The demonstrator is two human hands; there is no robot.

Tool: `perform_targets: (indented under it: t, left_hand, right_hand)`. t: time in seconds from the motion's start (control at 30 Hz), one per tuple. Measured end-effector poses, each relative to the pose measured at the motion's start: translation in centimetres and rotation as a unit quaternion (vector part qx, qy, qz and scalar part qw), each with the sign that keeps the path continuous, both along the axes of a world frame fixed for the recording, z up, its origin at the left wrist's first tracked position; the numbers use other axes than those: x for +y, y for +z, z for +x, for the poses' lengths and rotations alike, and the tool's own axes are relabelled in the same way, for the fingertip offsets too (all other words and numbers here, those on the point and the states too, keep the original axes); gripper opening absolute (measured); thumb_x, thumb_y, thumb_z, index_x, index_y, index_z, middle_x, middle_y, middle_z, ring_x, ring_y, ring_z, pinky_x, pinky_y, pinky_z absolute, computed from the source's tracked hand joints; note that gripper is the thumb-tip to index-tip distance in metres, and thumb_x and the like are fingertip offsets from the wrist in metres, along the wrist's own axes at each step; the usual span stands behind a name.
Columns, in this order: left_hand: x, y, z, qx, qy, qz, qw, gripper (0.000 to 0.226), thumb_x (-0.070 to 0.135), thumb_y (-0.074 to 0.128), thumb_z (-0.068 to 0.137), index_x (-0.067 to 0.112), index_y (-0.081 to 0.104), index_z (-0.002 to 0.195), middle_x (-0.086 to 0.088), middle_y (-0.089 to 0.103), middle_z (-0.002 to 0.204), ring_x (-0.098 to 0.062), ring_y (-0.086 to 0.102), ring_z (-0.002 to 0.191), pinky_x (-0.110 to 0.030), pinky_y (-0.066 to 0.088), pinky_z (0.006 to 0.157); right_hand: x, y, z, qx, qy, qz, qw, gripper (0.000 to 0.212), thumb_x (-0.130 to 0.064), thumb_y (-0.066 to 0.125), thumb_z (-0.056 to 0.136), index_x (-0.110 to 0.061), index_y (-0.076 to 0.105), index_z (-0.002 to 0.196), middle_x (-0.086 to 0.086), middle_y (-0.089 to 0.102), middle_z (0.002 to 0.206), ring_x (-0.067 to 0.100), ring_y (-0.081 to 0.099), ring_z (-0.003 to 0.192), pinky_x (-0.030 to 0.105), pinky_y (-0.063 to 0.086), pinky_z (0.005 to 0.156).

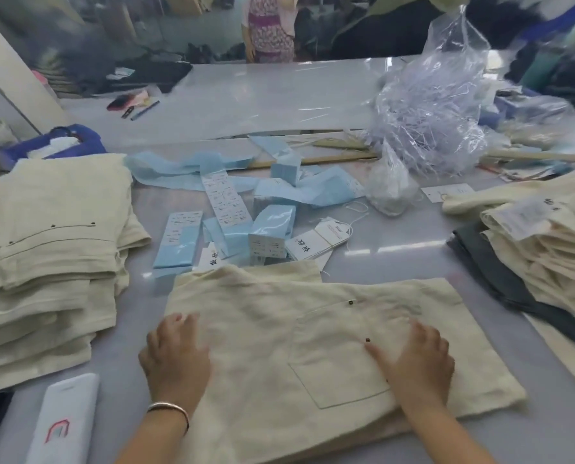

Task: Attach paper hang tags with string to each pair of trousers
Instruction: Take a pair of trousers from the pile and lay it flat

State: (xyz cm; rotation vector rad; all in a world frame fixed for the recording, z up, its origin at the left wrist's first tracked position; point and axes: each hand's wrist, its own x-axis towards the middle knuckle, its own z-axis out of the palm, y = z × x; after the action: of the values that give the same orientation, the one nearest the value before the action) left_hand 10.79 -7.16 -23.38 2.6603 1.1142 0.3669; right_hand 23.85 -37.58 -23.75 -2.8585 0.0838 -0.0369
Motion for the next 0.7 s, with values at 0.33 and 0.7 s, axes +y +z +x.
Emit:
perform_targets:
  t: [0.33, 0.7]
  left_hand:
    - [-7.5, -1.1, 3.2, -0.029, -0.146, -0.134, 0.980, 0.024, 0.007, 0.050, 0.083, 0.006, 0.067, 0.101, -0.012, 0.065, 0.094, -0.037, 0.061, 0.090, -0.043, 0.049, 0.079]
    - [-17.0, 2.0, 7.9, -0.138, -0.153, -0.586, 0.783, 0.022, 0.047, 0.072, 0.081, 0.031, 0.067, 0.096, 0.005, 0.073, 0.085, -0.008, 0.068, 0.079, -0.021, 0.053, 0.072]
  right_hand:
    - [-3.6, 1.9, 2.6, 0.109, -0.009, 0.094, 0.990, 0.058, -0.047, 0.077, 0.073, -0.012, 0.053, 0.113, 0.005, 0.058, 0.112, 0.027, 0.057, 0.105, 0.033, 0.045, 0.078]
    - [0.7, 4.0, -3.0, 0.044, 0.317, 0.352, 0.880, 0.020, -0.016, 0.069, 0.072, -0.012, 0.066, 0.091, -0.005, 0.066, 0.085, 0.011, 0.062, 0.080, 0.029, 0.051, 0.073]
